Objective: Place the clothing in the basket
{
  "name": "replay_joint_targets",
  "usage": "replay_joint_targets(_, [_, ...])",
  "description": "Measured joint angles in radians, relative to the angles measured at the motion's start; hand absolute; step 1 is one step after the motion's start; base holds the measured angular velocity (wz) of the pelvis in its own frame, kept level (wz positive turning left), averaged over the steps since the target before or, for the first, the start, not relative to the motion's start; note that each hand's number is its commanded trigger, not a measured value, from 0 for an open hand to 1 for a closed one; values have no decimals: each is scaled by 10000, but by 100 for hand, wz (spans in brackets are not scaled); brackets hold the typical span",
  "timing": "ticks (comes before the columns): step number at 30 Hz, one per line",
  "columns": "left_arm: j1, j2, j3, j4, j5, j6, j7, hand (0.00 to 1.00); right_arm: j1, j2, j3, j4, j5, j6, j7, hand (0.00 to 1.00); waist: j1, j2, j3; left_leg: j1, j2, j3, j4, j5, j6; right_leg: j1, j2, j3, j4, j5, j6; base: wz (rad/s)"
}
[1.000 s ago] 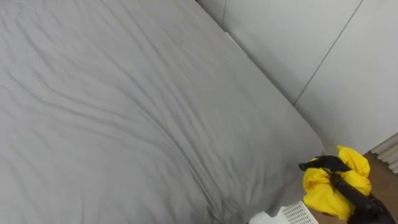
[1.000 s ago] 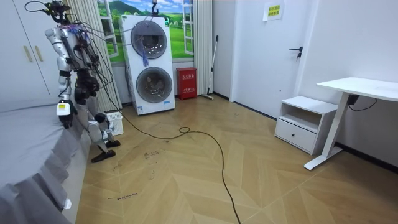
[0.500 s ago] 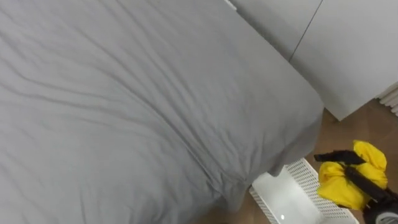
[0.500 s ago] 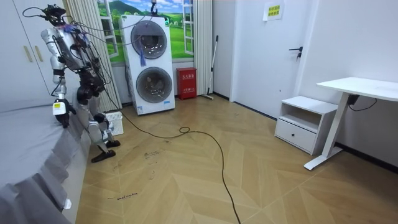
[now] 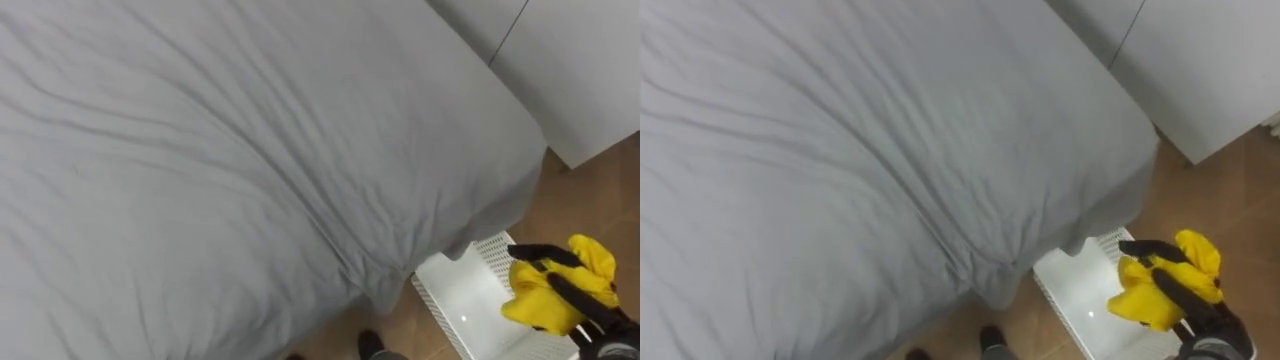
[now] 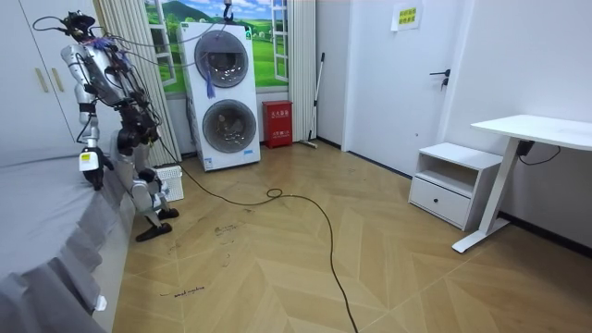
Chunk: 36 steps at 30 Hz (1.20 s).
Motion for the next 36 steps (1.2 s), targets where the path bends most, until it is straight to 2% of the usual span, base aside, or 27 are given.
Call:
replay_joint_targets(3, [2, 0, -1, 5, -3, 1, 0, 0, 0, 0, 185, 125, 91, 2, 79, 0, 15, -25, 17, 0, -15, 1, -3, 0, 0, -1, -8, 27, 3, 1, -5, 0])
replay_joint_targets(9, [-45, 101, -8, 2, -1, 1, 0, 0, -17, -1, 460, 366, 339, 0, 400, 0, 10, -163, 100, -1, -27, -24, -5, 0, -1, -1, -20, 18, 4, -9, -11, 0])
replay_joint_targets(13, [-90, 123, -7, 2, 2, -6, 0, 0, 14, 0, 566, 388, 335, 1, 456, 0, -9, -207, 102, 9, -50, -159, 6, 0, 0, 122, -78, -140, 1, -11, -11, 9])
replay_joint_targets(15, [-91, 123, -6, -12, 13, -40, 0, 0, 46, 0, 573, 443, 297, 2, 513, 0, -7, -216, 94, 22, -91, -309, 10, 2, 4, 168, -106, -190, -24, -20, 4, 8])
replay_joint_targets(24, [-85, 137, 7, -21, 20, -98, -3, 0, 287, -1, 552, 389, 220, 16, 562, 0, -9, -259, 65, 155, -99, -449, 12, 19, 32, 394, -159, -390, -185, -16, 21, 5])
replay_joint_targets(29, [66, 125, 28, -22, 17, -120, -40, 0, 572, 0, 460, 363, 205, 14, 793, 0, -13, -271, 63, 605, -88, -610, -39, 19, 28, 1053, -161, -645, -471, 3, 0, 11])
replay_joint_targets(30, [122, 119, 41, -36, 23, -130, -40, 0, 624, 0, 450, 346, 206, 7, 816, 0, -4, -294, 31, 699, -89, -617, -74, 19, 27, 1156, -154, -631, -537, 3, -1, 5])
replay_joint_targets(33, [412, 121, 80, -231, 258, -147, -38, 0, 754, 2, 485, 96, 236, 9, 843, 0, 44, -424, 3, 1138, -105, -698, -216, 19, 21, 1644, -149, -686, -726, 1, 3, 2])
replay_joint_targets(36, [658, 123, 87, -423, 400, -179, -36, 0, 1013, 120, 598, -574, 377, -13, 865, 0, 62, -539, -14, 1586, -113, -882, -303, 19, 19, 2321, -149, -965, -1119, 69, 18, 18])
